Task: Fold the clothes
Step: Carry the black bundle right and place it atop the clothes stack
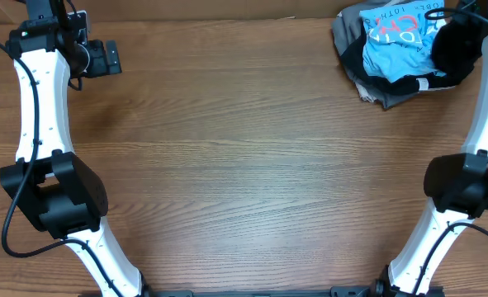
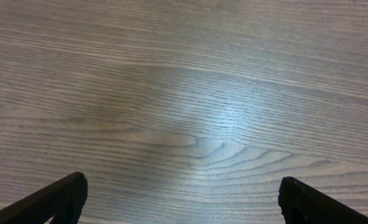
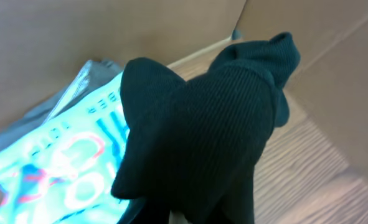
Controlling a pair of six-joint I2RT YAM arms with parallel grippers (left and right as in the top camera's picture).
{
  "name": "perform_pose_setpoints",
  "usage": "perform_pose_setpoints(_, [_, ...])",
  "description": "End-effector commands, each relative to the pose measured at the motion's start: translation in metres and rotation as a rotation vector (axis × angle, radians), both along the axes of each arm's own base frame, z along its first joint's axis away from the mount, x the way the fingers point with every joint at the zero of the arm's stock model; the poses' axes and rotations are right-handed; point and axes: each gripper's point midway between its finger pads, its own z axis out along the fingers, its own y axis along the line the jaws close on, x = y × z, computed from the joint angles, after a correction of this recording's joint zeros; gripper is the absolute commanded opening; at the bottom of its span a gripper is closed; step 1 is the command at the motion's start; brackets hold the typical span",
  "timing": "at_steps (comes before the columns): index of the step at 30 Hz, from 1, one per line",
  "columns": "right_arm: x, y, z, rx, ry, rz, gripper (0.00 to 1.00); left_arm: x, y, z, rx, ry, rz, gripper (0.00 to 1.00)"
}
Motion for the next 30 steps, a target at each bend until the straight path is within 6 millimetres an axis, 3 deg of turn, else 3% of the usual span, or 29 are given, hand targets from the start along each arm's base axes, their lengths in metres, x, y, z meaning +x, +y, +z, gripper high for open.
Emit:
perform_pose_setpoints(1, [0.009,-0.010,0.011,-0.163,0.031,0.062,0.04,0.008,-0.004,0.005,-0.006,-0.029,-0.001,1.00])
perform_pose_setpoints(7, [0.039,0.019,0.000,-0.186,0.015,0.193,0.04,0.013,-0.005,0.008,-0.001,-0.052,-0.006,1.00])
perform_pose_setpoints(10, [0.054,0.037,-0.024,-0.197,0.059,0.251,0.04,0.014,-0.005,0.008,-0.001,-0.054,-0.006,1.00])
perform_pose_setpoints(16, [0.078,0.083,-0.092,-0.196,0.177,0.374,0.04,0.014,-0.004,0.009,0.007,-0.056,-0.002,1.00])
perform_pose_setpoints(20, [0.089,0.116,-0.107,-0.191,0.177,0.425,0.05,0.015,-0.004,0.010,0.009,-0.062,-0.002,1.00])
perform_pose_setpoints(25, [0.098,0.157,-0.092,-0.201,0.123,0.485,0.32,0.016,-0.003,0.010,0.009,-0.066,-0.002,1.00])
perform_pose_setpoints(27, [0.098,0.169,-0.077,-0.204,0.092,0.498,0.74,0.016,-0.003,0.010,0.010,-0.067,-0.002,1.00])
perform_pose_setpoints(29, [0.097,0.175,-0.058,-0.197,0.052,0.488,0.95,0.016,-0.003,0.010,0.009,-0.066,-0.003,1.00])
perform_pose_setpoints(30, [0.095,0.176,-0.043,-0.185,0.015,0.470,1.00,0.016,-0.003,0.010,0.009,-0.066,-0.003,1.00])
